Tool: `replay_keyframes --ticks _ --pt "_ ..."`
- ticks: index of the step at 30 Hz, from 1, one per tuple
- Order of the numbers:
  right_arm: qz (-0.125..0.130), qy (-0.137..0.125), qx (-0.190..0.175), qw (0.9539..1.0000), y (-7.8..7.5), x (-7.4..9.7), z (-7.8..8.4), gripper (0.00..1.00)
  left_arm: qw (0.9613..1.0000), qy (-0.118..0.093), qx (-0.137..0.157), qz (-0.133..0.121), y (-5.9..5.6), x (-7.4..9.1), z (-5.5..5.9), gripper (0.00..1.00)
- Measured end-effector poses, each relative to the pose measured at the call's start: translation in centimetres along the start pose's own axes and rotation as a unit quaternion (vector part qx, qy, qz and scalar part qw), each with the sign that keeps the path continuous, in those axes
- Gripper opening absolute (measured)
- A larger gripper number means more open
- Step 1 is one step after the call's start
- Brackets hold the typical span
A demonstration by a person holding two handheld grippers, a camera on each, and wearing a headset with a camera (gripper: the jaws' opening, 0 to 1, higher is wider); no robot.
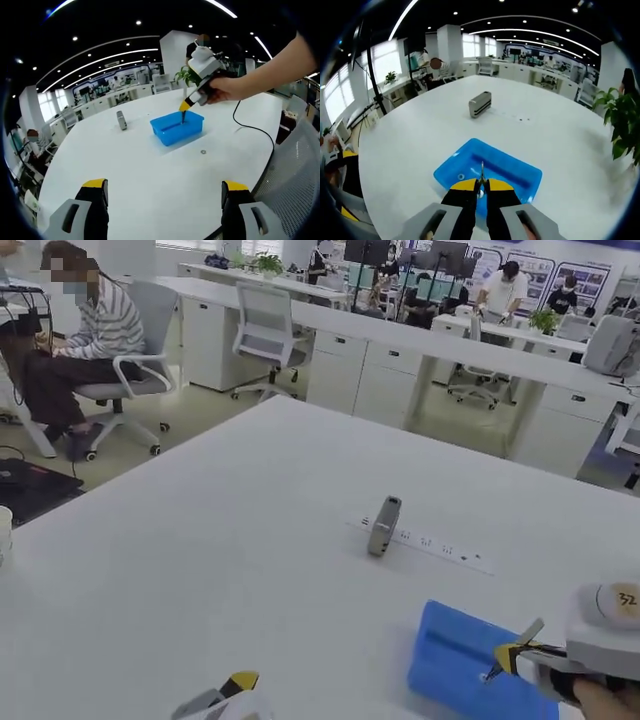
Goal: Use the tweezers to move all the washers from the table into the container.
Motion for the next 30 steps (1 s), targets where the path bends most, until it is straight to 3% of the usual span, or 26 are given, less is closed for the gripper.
replay_keyframes --ticks 12,30 --pt "-0.009 0.021 -0.002 0.9997 0.3 -1.9 1.7 0.02 1.0 0.006 0.003 0.001 0.0 -0.1 0.3 0.96" --pt "-0.014 0.032 0.002 0.9994 0.9 -3.5 2.1 0.02 0.9998 0.018 0.001 0.007 -0.2 -0.3 0.7 0.96"
Point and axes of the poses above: the centre of the closed fingertips' face, and the gripper's own axes: x roughly backward along the fingers, y roughly to its left, z roughly out of its underside, the point moved 2 cm from there along x, roughly backward along the fingers, and after that the axes turned 10 degrees about -y, right-handed, at the moved point
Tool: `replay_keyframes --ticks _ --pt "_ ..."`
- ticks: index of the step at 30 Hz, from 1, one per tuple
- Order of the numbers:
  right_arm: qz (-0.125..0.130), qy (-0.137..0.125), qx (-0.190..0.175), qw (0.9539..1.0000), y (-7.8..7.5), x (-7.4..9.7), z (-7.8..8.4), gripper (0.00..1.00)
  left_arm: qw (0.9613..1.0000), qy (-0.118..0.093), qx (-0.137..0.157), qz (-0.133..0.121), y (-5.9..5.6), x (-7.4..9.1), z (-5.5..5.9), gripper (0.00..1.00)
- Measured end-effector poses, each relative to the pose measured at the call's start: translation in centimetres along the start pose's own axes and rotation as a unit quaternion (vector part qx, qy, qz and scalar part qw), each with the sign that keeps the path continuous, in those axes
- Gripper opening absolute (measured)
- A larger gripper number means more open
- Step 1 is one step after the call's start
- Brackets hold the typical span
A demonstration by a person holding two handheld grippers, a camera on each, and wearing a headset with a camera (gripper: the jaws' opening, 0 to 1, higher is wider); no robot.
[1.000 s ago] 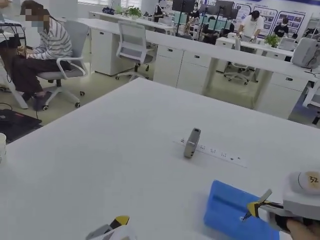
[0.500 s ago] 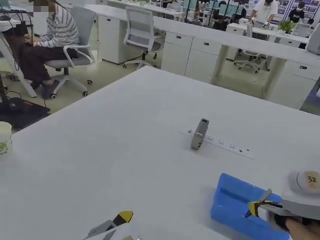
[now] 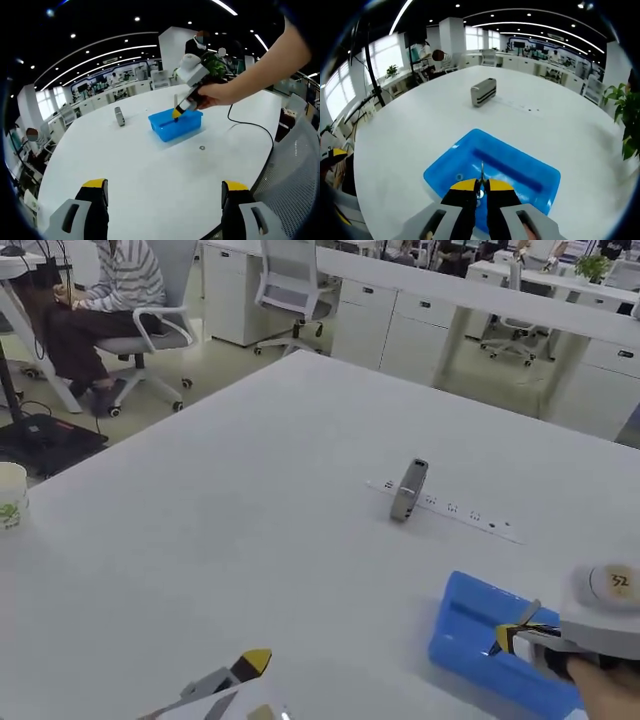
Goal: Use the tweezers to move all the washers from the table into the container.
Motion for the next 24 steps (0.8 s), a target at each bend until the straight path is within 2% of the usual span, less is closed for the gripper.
replay_keyframes --ticks 12,24 --pt "0.007 -0.006 0.006 0.9999 -0.24 -0.21 -0.12 0.03 1.0 0.001 0.005 -0.005 0.19 0.0 0.07 0.96" --pt "0.002 -0.014 -0.009 0.9999 -0.39 0.01 -0.47 0.03 1.0 0.001 0.007 -0.006 0.27 0.06 0.06 0.96"
Point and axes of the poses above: the centre of the closed fingertips' face, and the gripper's own axes: x roughly backward along the fingers, y roughly to its left, z roughly out of its underside, the point moved 2 cm from there along x, roughly backward along the fingers, and after that the axes turned 10 degrees about -y, right-handed, at the moved point
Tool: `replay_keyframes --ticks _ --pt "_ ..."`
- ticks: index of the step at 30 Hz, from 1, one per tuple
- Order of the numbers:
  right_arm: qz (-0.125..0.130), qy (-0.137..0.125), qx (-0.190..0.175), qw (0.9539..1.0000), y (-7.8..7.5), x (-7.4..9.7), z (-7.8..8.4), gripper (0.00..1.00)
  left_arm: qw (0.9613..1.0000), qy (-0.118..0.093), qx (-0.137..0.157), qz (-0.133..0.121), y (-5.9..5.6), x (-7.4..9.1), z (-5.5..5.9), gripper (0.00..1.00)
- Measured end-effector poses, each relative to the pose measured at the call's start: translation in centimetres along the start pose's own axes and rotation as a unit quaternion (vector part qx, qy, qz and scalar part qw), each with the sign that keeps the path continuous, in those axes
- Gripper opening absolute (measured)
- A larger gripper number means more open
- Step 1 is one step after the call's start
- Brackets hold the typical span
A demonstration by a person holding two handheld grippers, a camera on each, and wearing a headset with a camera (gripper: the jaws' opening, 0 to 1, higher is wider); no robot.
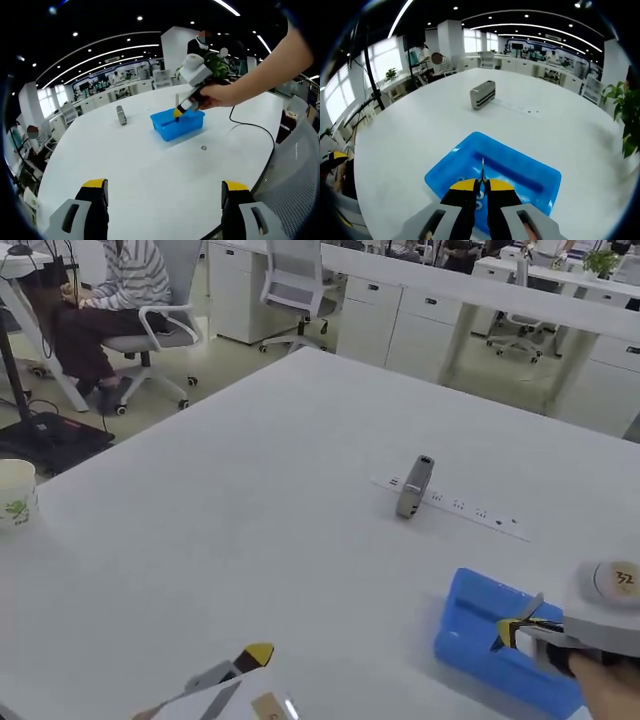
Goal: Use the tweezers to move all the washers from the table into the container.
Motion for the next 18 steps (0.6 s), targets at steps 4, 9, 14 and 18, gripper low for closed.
replay_keyframes --ticks 4,9,14,18 --pt "-0.003 -0.008 -0.001 1.0 0.2 0.8 -0.6 0.03 1.0 -0.001 0.0 0.001 0.0 0.0 0.0 0.96" --pt "-0.011 -0.028 -0.001 0.9996 0.8 2.2 -1.4 0.03 1.0 -0.005 0.001 0.002 -0.1 0.0 -0.2 0.96" --pt "-0.02 -0.039 0.003 0.999 1.4 3.6 -1.9 0.03 0.9999 -0.01 0.001 0.002 -0.1 0.1 -0.4 0.96" --pt "-0.029 -0.054 -0.004 0.9981 1.8 5.1 -2.2 0.03 0.9999 -0.014 0.0 0.002 -0.1 0.1 -0.5 0.96"
Point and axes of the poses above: the centre of the closed fingertips' face, and the gripper's own axes: x roughly backward along the fingers, y roughly to its left, z roughly out of its underside, the point moved 2 cm from there along x, roughly backward along the fingers, and after that the axes turned 10 degrees about -y, right-handed, at the moved point
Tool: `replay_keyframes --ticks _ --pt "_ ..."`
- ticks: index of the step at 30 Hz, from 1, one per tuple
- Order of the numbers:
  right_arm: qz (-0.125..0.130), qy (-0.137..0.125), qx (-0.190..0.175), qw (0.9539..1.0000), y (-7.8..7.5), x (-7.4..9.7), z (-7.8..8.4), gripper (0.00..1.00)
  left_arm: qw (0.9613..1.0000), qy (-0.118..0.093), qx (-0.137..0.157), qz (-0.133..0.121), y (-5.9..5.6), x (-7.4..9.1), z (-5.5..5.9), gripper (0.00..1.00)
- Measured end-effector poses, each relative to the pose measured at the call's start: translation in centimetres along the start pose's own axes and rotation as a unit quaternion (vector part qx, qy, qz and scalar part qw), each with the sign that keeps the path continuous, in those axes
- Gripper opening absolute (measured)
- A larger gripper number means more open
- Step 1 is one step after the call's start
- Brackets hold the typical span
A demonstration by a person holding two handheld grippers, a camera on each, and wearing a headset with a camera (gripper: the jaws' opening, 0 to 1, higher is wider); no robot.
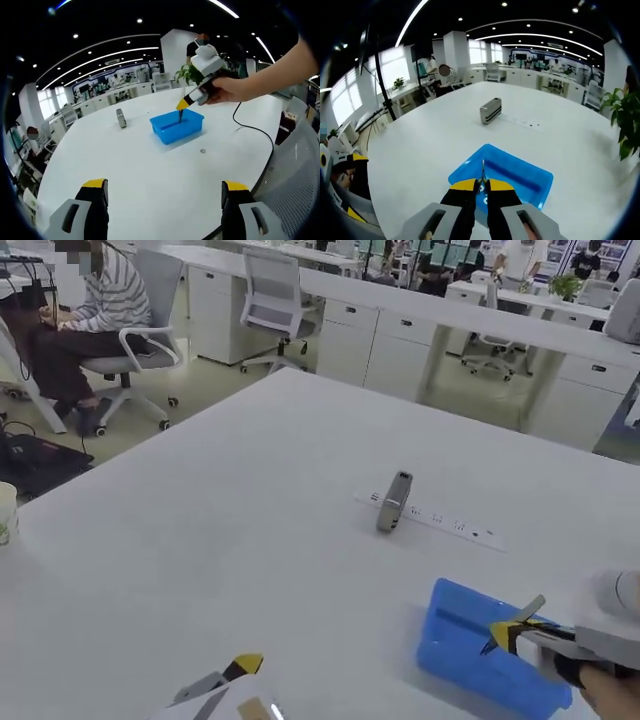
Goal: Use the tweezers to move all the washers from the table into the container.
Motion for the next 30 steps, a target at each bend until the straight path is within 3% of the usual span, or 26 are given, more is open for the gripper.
replay_keyframes --ticks 6,12,20,30 --pt "-0.01 -0.015 -0.003 0.9998 0.6 2.0 0.0 0.04 1.0 -0.003 -0.003 0.005 -0.2 0.0 -0.1 0.96" --pt "-0.016 -0.017 -0.017 0.9996 1.1 3.6 1.1 0.04 0.9999 -0.005 -0.007 0.008 -0.4 0.0 -0.2 0.96" --pt "-0.014 -0.003 -0.025 0.9996 1.9 4.6 3.3 0.04 0.9999 -0.011 -0.004 0.005 -0.3 0.1 -0.4 0.96" --pt "-0.02 0.035 -0.018 0.999 3.4 4.2 6.9 0.04 0.9999 -0.015 -0.005 0.002 -0.2 0.1 -0.6 0.95"
Point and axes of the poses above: the centre of the closed fingertips' face, and the gripper's own axes: x roughly backward along the fingers, y roughly to its left, z roughly out of its underside, the point moved 2 cm from there along x, roughly backward along the fingers, and after that the axes turned 10 degrees about -y, right-handed, at the moved point
